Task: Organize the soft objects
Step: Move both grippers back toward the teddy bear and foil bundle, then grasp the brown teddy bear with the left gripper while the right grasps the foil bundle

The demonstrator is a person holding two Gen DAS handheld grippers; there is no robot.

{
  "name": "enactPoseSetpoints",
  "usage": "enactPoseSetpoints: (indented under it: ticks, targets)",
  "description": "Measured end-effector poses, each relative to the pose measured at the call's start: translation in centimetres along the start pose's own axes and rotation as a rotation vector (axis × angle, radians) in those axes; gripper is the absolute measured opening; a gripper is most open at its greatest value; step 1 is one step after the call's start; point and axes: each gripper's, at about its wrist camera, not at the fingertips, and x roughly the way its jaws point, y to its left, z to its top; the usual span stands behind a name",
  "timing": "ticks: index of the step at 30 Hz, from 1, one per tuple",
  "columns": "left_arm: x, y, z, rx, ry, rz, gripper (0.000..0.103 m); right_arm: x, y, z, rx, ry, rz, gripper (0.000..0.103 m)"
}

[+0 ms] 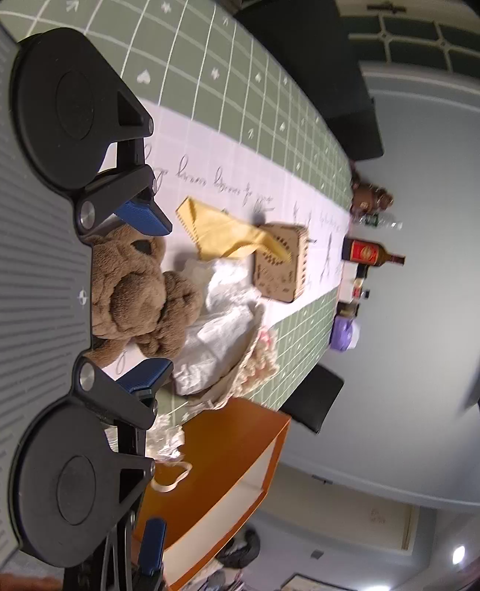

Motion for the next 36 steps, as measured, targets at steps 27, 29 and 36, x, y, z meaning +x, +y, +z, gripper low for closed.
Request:
enactPoseSetpoints:
  ticks: [27, 29, 36]
  targets:
    - [5.4, -0.5, -2.5, 0.212, 0.06, -0.013, 0.088, 7.0, 1.8, -4.7, 0.102, 0.028, -0.182, 0.069]
    - [5.5, -0.6, -2.6, 0.228, 0.061, -0.017, 0.083, 6.8, 1.7, -4.8, 0.101, 0.024, -0.163, 0.064]
    - [4.6, -1.1, -2.9, 0.248, 0.073, 0.014, 0.066, 5.7, 1.1, -4.8, 0.126, 0.037, -0.124, 0.054]
